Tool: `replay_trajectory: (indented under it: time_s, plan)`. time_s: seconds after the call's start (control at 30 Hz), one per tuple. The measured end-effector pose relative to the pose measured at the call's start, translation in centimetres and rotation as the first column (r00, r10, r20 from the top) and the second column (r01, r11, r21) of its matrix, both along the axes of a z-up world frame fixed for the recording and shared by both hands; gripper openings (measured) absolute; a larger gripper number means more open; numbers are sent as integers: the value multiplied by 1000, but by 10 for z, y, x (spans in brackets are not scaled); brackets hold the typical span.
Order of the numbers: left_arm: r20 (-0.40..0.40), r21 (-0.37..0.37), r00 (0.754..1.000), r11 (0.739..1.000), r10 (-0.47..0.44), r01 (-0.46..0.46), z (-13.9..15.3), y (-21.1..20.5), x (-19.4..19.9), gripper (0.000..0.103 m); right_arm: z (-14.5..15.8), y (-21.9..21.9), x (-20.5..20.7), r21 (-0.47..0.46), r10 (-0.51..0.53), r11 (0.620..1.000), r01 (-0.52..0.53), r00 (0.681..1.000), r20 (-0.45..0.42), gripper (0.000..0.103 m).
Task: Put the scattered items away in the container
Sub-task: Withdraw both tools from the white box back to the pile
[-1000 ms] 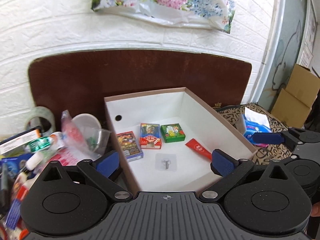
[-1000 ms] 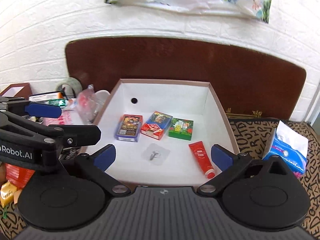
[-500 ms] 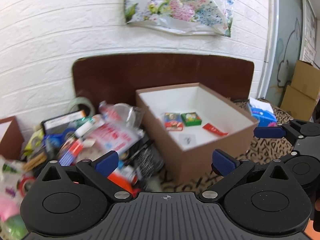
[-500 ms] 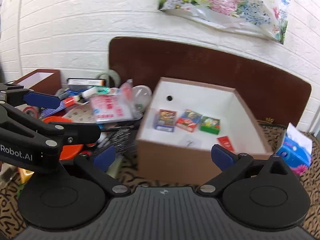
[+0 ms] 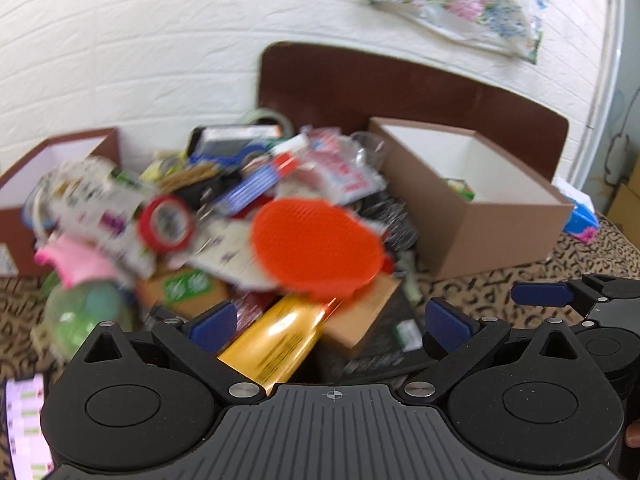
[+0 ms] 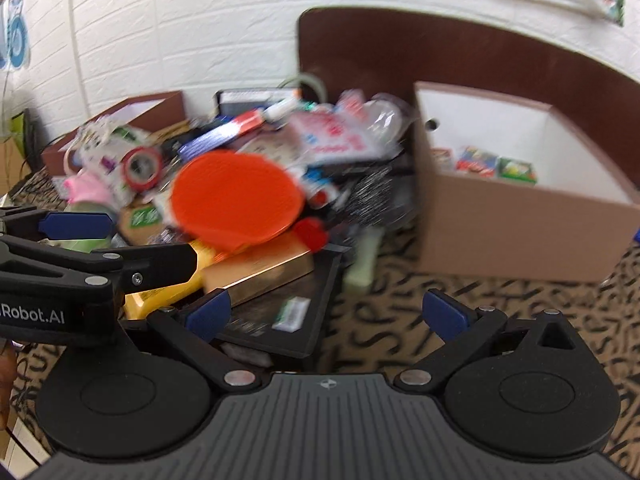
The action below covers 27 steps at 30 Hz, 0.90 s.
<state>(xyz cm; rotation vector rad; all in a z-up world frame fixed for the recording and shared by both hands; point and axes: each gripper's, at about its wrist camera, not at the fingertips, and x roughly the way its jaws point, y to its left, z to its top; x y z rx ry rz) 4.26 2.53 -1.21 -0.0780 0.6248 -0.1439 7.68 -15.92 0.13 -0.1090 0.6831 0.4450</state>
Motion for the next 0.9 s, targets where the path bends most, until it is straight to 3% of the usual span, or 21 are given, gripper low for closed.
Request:
replay_trajectory:
  time_s: [0.3,0.53,0.7,0.9]
  plan:
    - [-107,-63,994,997,34,-41,-53,49,-26,103,-45,50,-26,-60,130,989,-133,990,-55,102]
    - [-74,-57,997,998,1,-6,-54,55,-26,101,-56,67,-29,-109,167,979,-172,984,-53,102]
    - [-87,-86,996,996,-31,24,-53,56,-22,94,-57,61,-27,-82,148,985,-153,987,-64,102]
    - [-73,-76,995,995,-66,61,-46,59,-22,90,-43,45,-24,36,131,991,-129,990,-56,102]
